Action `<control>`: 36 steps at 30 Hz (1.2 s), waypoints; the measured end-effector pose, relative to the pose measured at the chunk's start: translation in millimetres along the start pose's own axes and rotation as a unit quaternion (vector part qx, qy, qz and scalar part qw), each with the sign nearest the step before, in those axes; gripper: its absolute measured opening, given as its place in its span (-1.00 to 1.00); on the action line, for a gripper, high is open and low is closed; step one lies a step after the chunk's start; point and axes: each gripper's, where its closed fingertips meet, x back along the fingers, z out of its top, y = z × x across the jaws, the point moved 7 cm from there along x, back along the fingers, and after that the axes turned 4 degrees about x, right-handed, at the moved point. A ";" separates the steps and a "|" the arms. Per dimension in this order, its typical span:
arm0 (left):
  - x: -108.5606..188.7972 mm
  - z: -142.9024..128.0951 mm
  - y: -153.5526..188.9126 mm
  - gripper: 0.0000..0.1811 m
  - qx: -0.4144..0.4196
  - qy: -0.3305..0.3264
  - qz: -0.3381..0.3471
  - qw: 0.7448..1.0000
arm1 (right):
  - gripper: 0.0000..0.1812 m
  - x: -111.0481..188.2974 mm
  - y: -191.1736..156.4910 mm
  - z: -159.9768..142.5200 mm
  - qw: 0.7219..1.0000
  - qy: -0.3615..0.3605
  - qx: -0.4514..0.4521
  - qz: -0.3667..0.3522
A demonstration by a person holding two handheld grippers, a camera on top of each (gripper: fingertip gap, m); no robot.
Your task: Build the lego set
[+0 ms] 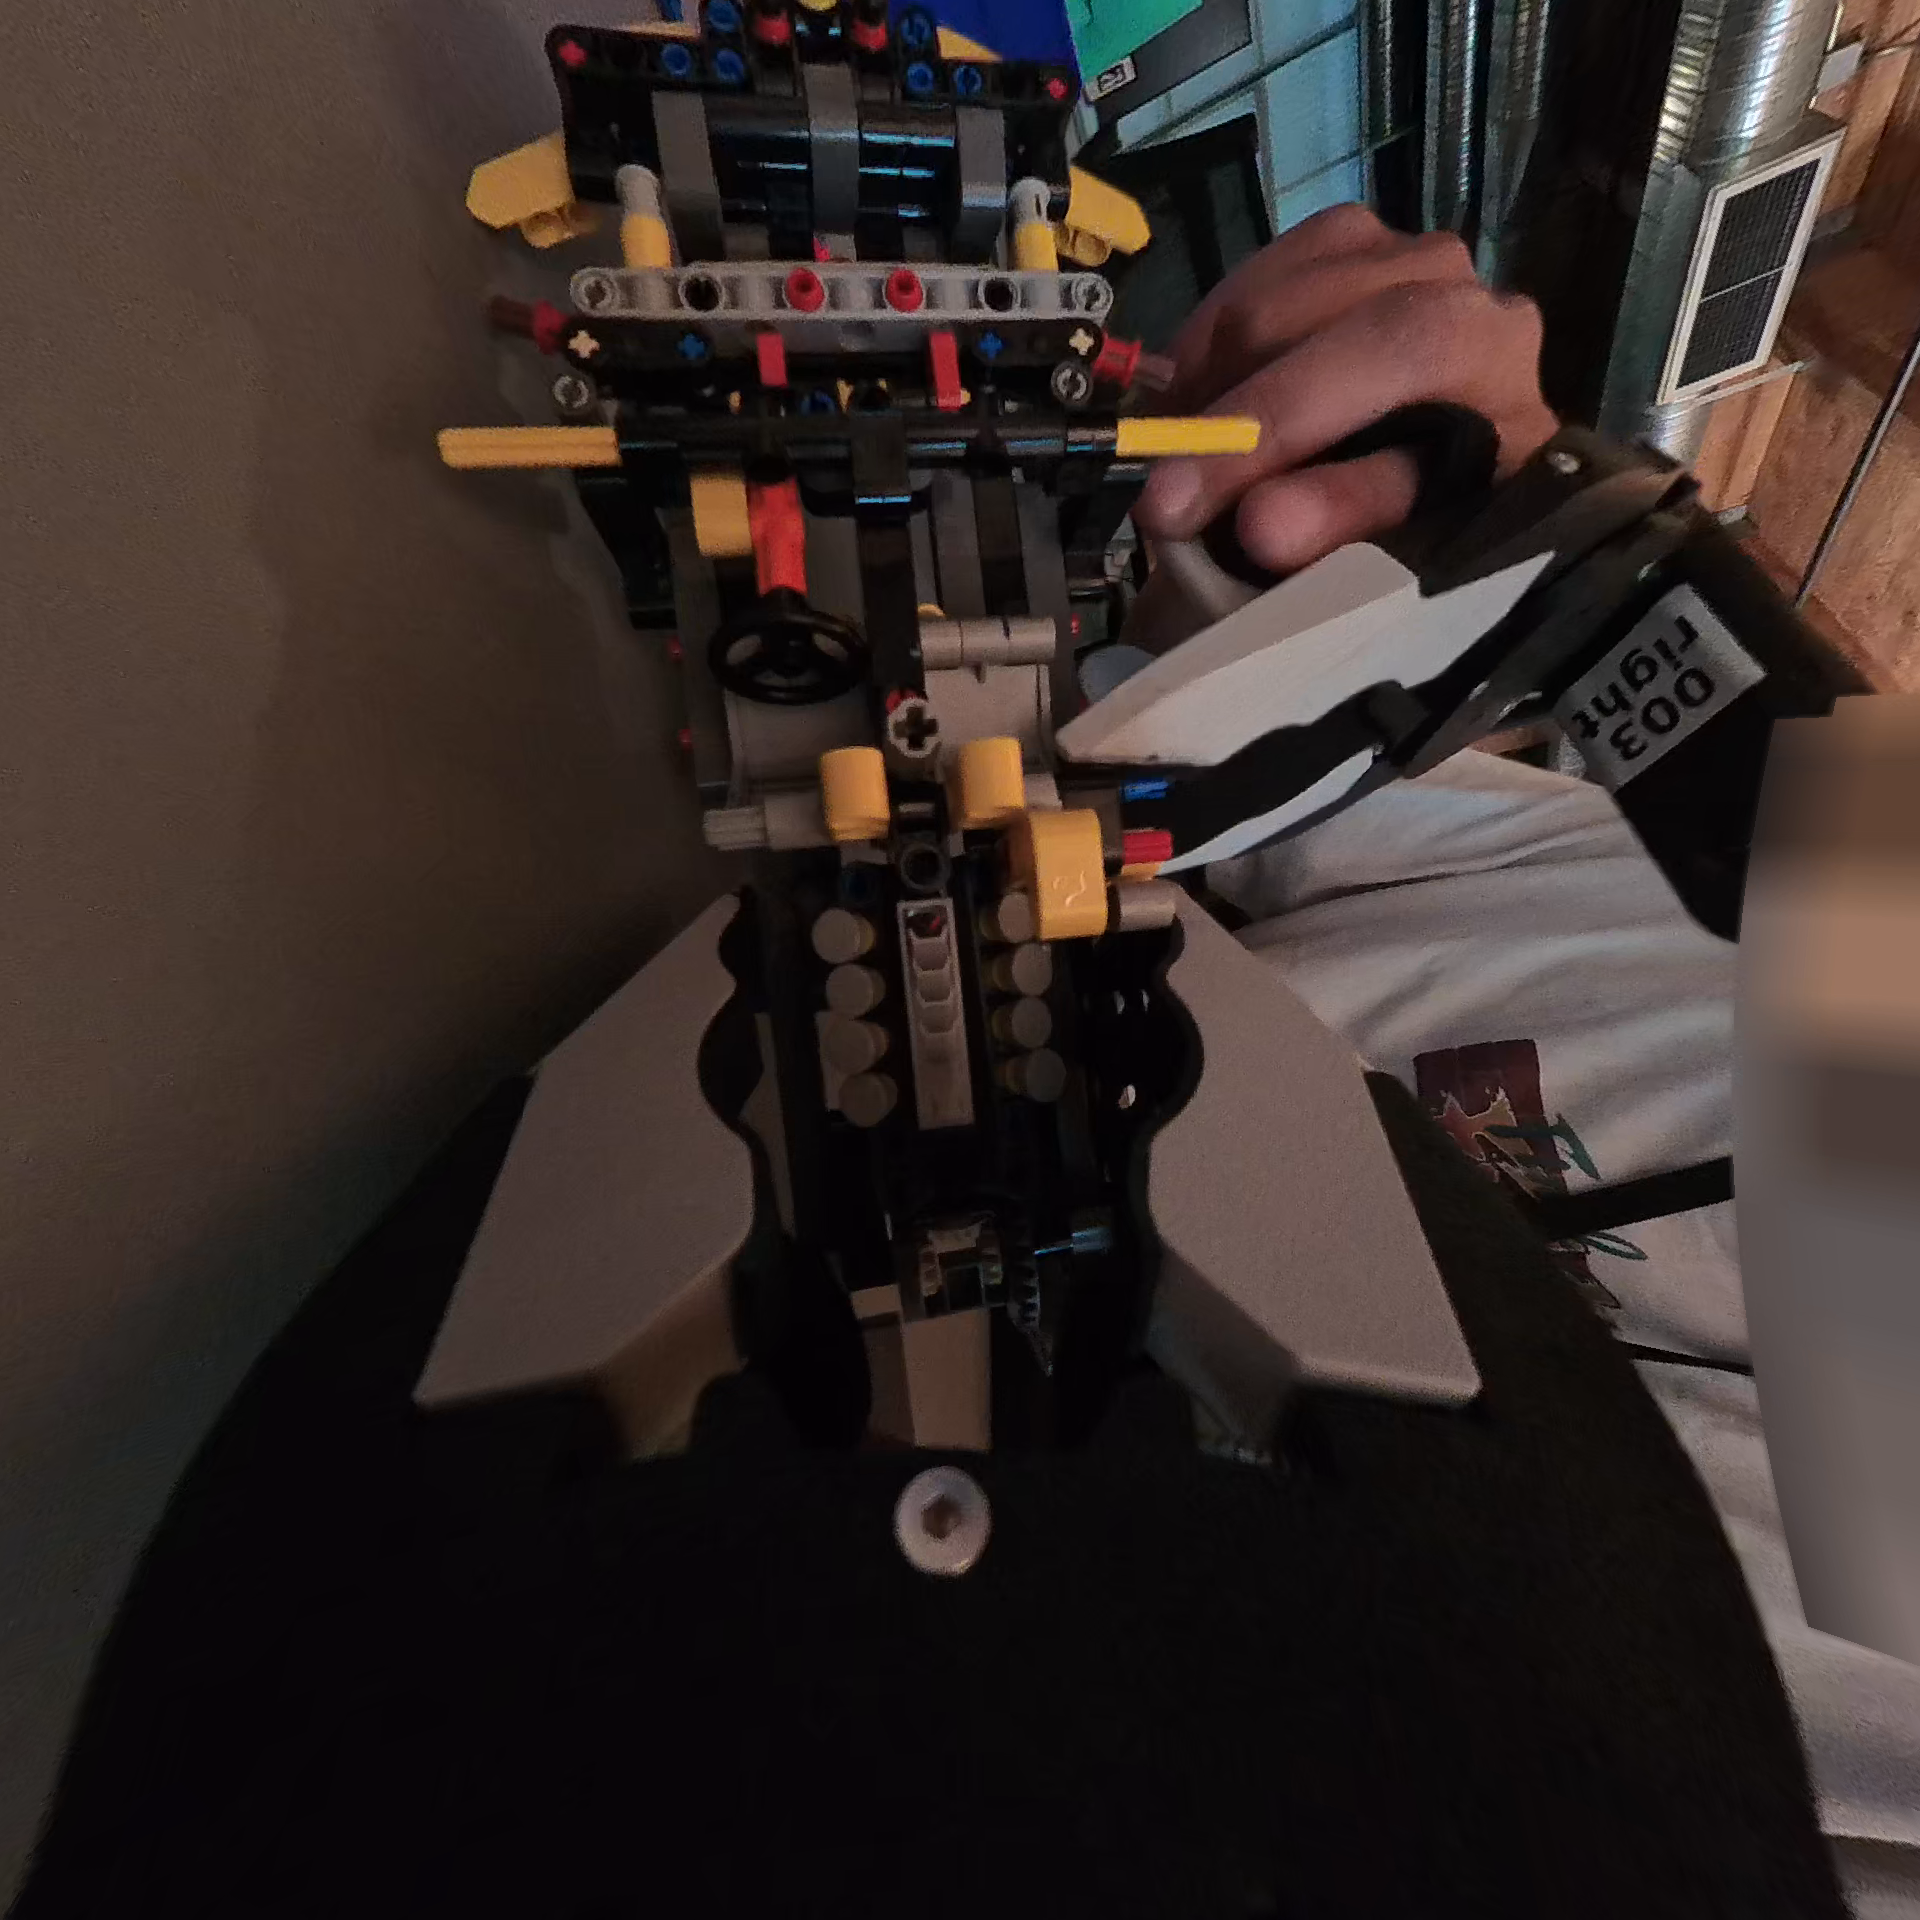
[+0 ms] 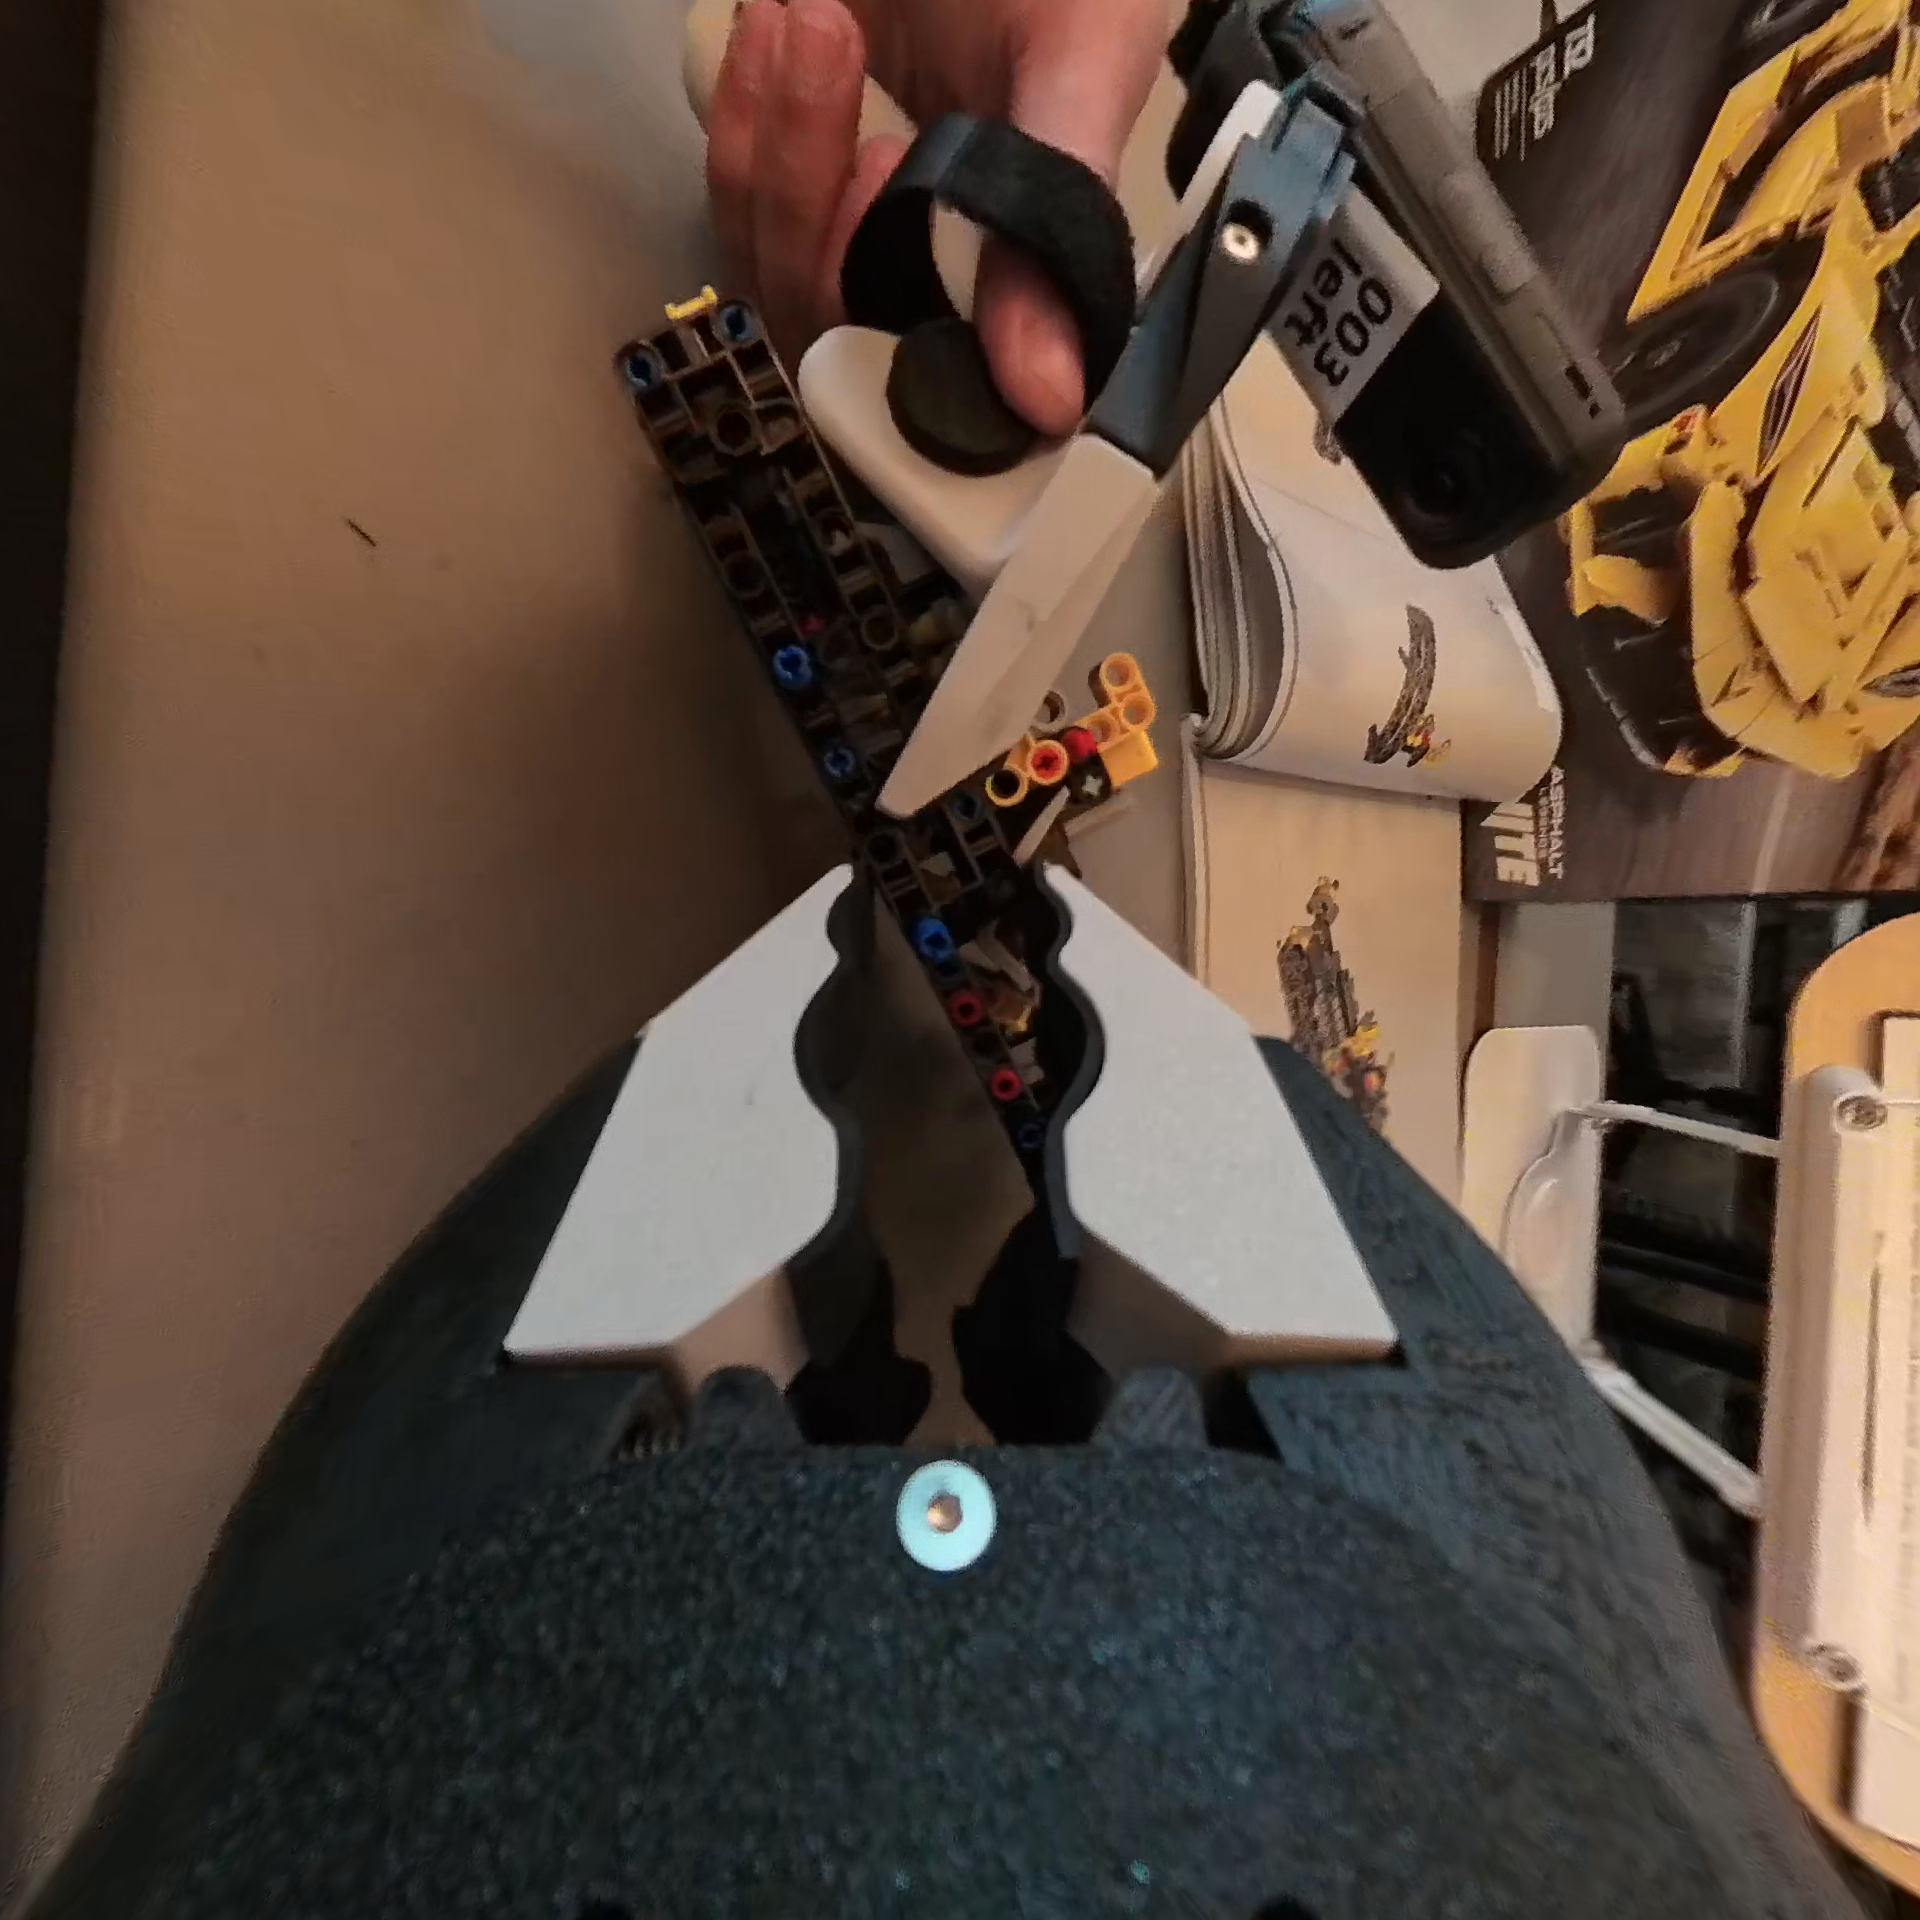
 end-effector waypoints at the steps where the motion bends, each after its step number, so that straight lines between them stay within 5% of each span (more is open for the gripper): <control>1: -0.4 -0.4 0.3 -0.17 -0.004 0.000 0.003 1.000 | -0.67 2.0 -0.8 -1.0 1.000 0.004 -0.015 0.003; 4: 1.2 0.3 -0.3 -0.17 0.005 0.004 -0.004 1.000 | -0.60 14.0 -1.8 -4.3 0.998 0.026 -0.047 -0.016; 7: 1.2 0.4 -0.6 -0.17 0.007 0.002 -0.006 1.000 | -0.85 24.1 -6.9 -5.9 0.997 0.050 -0.051 -0.039; 15: 1.4 0.3 -0.6 -0.16 0.007 0.004 -0.007 1.000 | -0.94 22.8 -7.4 -5.3 0.993 0.073 -0.076 -0.054; 36: 2.7 0.7 -1.2 -0.17 0.012 0.002 -0.001 1.000 | -0.95 15.3 -8.3 -8.1 0.991 0.072 -0.079 -0.078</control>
